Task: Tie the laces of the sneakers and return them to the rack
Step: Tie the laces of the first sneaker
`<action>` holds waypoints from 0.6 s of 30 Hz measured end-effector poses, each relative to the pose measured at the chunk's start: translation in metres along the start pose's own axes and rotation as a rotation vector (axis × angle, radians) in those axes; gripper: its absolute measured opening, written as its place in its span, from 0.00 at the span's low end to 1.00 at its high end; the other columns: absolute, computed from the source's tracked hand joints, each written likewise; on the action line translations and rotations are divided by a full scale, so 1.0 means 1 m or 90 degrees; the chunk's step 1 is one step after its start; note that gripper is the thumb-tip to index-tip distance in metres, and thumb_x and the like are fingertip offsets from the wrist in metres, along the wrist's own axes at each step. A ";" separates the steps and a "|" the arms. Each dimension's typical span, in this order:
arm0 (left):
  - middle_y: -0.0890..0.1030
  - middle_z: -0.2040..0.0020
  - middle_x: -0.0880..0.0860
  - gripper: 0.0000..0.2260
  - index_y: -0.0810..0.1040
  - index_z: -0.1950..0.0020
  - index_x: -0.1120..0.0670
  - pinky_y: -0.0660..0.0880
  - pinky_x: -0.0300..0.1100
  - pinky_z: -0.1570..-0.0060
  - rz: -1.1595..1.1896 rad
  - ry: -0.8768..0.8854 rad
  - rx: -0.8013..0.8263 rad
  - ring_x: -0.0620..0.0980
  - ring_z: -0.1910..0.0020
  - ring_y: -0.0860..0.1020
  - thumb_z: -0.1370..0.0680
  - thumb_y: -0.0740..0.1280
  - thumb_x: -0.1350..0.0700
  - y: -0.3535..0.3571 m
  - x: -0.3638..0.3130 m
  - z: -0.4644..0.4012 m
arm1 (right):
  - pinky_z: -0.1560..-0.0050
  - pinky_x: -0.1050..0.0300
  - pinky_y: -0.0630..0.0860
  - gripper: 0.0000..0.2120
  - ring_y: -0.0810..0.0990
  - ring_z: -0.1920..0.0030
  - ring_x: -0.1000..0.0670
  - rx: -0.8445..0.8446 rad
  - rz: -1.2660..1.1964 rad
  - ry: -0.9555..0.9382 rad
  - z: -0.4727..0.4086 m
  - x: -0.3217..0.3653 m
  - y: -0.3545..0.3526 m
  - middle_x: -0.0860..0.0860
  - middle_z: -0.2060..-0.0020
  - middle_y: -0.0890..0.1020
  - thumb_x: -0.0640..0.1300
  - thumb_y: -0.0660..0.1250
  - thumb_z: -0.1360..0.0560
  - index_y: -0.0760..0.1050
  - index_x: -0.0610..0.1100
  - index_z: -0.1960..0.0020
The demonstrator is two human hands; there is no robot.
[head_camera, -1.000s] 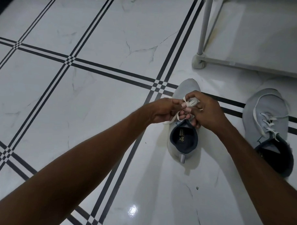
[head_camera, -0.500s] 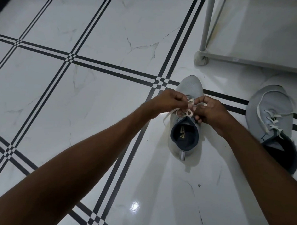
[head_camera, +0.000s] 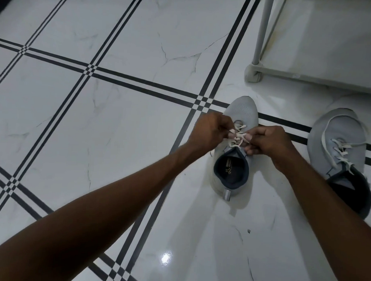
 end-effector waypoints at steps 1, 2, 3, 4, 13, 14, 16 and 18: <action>0.86 0.62 0.52 0.03 0.85 0.60 0.57 0.74 0.34 0.61 -0.019 -0.013 0.039 0.43 0.66 0.79 0.29 0.75 0.58 -0.007 0.011 0.002 | 0.70 0.58 0.81 0.03 0.80 0.75 0.50 -0.060 0.059 -0.032 -0.001 -0.004 -0.010 0.42 0.69 0.82 0.32 0.68 0.24 0.81 0.34 0.55; 0.85 0.63 0.52 0.03 0.85 0.60 0.56 0.71 0.30 0.64 -0.038 -0.030 0.076 0.42 0.67 0.78 0.29 0.75 0.57 -0.012 0.023 0.006 | 0.70 0.57 0.82 0.04 0.80 0.75 0.48 -0.116 0.126 -0.059 -0.002 -0.007 -0.020 0.42 0.70 0.82 0.32 0.69 0.25 0.82 0.35 0.57; 0.86 0.63 0.51 0.01 0.86 0.59 0.55 0.69 0.27 0.65 -0.043 -0.053 0.110 0.40 0.68 0.77 0.28 0.74 0.58 -0.013 0.035 0.014 | 0.70 0.56 0.82 0.06 0.80 0.76 0.47 -0.156 0.183 -0.076 -0.003 -0.011 -0.029 0.43 0.71 0.82 0.31 0.70 0.26 0.83 0.38 0.59; 0.86 0.63 0.51 0.02 0.86 0.59 0.54 0.69 0.26 0.65 -0.041 -0.079 0.138 0.40 0.67 0.78 0.27 0.74 0.59 -0.011 0.045 0.023 | 0.70 0.55 0.83 0.08 0.81 0.76 0.47 -0.176 0.235 -0.085 -0.002 -0.016 -0.034 0.43 0.71 0.83 0.31 0.70 0.28 0.83 0.41 0.61; 0.82 0.60 0.49 0.05 0.84 0.50 0.55 0.73 0.38 0.56 -0.062 -0.102 0.243 0.45 0.60 0.78 0.26 0.72 0.57 -0.004 0.045 0.023 | 0.59 0.56 0.72 0.04 0.82 0.56 0.40 -0.239 0.562 -0.139 0.018 -0.010 -0.015 0.45 0.59 0.85 0.45 0.71 0.25 0.84 0.48 0.53; 0.82 0.59 0.47 0.07 0.84 0.49 0.55 0.73 0.37 0.55 -0.072 -0.103 0.263 0.44 0.60 0.78 0.26 0.72 0.57 -0.003 0.043 0.025 | 0.58 0.55 0.72 0.05 0.82 0.55 0.40 -0.235 0.574 -0.154 0.021 -0.007 -0.010 0.45 0.57 0.85 0.46 0.71 0.25 0.84 0.49 0.51; 0.84 0.56 0.45 0.08 0.84 0.48 0.52 0.75 0.37 0.54 -0.048 -0.111 0.293 0.41 0.59 0.80 0.27 0.73 0.55 -0.001 0.041 0.029 | 0.54 0.52 0.74 0.08 0.81 0.50 0.41 -0.232 0.561 -0.189 0.024 -0.002 -0.006 0.46 0.52 0.84 0.43 0.72 0.27 0.83 0.49 0.48; 0.85 0.54 0.46 0.10 0.83 0.49 0.48 0.77 0.40 0.50 -0.019 -0.113 0.298 0.41 0.57 0.81 0.28 0.75 0.49 0.001 0.039 0.032 | 0.51 0.51 0.76 0.14 0.81 0.48 0.42 -0.205 0.546 -0.218 0.023 0.003 -0.005 0.48 0.49 0.84 0.39 0.74 0.31 0.82 0.50 0.46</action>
Point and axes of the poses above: each hand's wrist, its own z-axis away from the middle knuckle, its own y-axis out of the palm, x = y × z, the point moved 5 cm from there along -z, towards the middle knuckle
